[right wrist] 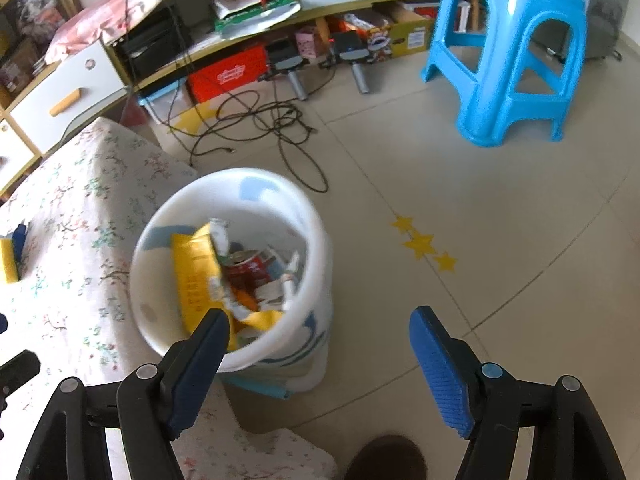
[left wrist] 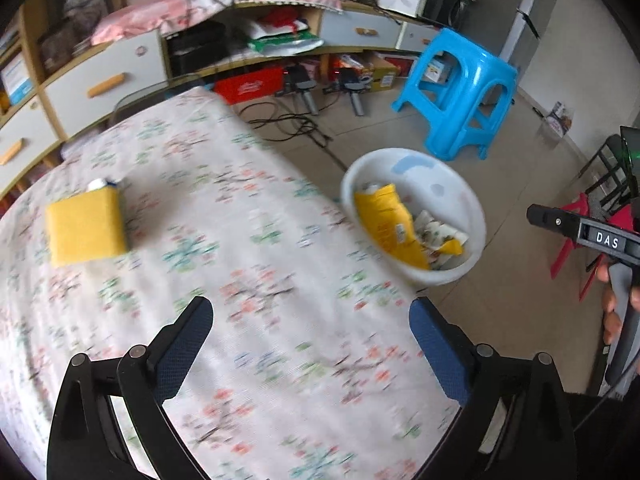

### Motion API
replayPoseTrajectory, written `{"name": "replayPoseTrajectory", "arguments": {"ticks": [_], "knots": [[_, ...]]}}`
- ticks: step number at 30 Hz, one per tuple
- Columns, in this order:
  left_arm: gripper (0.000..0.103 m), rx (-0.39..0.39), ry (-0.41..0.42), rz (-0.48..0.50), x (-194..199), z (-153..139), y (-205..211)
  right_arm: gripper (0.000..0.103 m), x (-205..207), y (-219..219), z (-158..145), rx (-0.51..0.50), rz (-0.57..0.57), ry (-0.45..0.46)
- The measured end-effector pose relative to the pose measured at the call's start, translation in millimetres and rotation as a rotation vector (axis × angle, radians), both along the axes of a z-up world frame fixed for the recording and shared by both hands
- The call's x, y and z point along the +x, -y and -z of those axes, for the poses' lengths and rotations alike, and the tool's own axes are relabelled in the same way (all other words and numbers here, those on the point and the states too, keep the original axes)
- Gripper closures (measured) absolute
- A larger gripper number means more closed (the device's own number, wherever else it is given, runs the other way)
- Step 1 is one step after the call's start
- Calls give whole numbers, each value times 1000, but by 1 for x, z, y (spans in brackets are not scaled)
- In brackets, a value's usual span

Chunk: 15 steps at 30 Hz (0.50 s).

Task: Collect trash
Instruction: 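Move both open tools back toward the yellow sponge and blue box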

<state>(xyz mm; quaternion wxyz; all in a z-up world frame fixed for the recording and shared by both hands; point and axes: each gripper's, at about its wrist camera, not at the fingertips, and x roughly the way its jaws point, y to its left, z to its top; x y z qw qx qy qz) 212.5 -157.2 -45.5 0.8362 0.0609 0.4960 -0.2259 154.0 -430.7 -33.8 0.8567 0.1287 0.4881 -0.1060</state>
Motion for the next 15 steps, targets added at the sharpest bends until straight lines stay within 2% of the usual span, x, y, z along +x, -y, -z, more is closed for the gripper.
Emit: {"name": "replayPoseTrajectory", "arguments": {"ticks": [12,15], "knots": [[0,-23,3,-202,3,6,-126,20,31,-67,-2,7,-60,-3],[0,-26,28,-242,3,0,-151,20,41,-88,0,16,-71,-11]]}}
